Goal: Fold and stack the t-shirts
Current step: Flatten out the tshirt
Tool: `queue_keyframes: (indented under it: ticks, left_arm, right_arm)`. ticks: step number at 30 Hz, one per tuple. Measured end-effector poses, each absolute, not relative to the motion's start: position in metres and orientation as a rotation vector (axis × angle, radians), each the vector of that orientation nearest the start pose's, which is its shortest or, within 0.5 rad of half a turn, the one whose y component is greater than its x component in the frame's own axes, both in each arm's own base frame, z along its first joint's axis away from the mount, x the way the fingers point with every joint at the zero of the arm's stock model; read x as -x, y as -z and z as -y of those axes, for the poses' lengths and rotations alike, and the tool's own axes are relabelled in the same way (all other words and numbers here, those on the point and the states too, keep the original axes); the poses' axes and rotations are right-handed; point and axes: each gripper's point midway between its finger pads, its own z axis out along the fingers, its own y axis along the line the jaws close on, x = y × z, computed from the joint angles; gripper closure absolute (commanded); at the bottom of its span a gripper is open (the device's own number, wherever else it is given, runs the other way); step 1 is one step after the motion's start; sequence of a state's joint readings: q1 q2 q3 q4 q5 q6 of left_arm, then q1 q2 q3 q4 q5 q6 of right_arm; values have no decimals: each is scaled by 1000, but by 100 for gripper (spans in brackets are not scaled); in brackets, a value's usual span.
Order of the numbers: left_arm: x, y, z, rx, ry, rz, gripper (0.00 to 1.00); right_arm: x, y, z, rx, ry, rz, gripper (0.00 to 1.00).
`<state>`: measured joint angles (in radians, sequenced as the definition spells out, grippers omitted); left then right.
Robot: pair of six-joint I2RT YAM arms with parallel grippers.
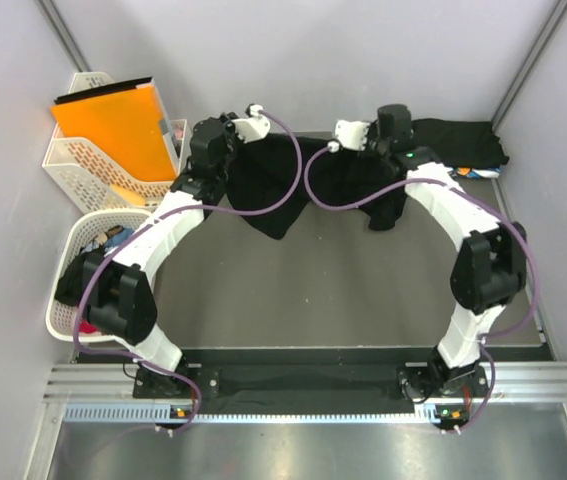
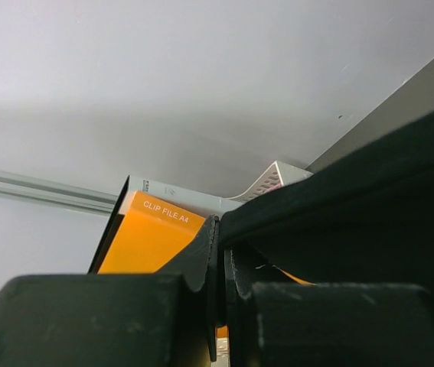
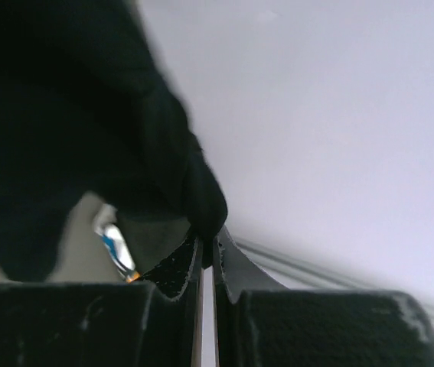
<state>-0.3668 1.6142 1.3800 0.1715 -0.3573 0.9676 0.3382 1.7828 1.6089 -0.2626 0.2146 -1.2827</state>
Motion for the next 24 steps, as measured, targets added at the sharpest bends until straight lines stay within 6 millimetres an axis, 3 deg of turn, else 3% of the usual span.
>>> queue_keyframes:
  ticks: [4, 7, 10, 11, 14, 18, 24]
  left_arm:
    - [-504, -340, 94, -815, -745, -1484, 100]
    - [-497, -342, 94, -828, -732, -1478, 100]
    - [-485, -340, 95, -861, -713, -1470, 100]
    - [-481, -339, 94, -873, -709, -1470, 100]
    - [-472, -340, 92, -894, -706, -1464, 100]
    - [-465, -342, 92, -902, -701, -1458, 100]
    - [-464, -337, 92, -912, -698, -1465, 100]
  right_arm:
    - [-556, -208, -130, 1476, 723, -1576, 94]
    - [-571, -160, -142, 1514, 665, -1624, 84]
    - [-580, -133, -153, 1528, 627, -1648, 51]
    - [-582, -128, -157, 1529, 620, -1649, 33]
    - [-589, -132, -167, 1501, 618, -1627, 25]
    - [-604, -154, -178, 1417, 652, -1574, 19]
    - [-616, -189, -169, 1217, 662, -1628, 12]
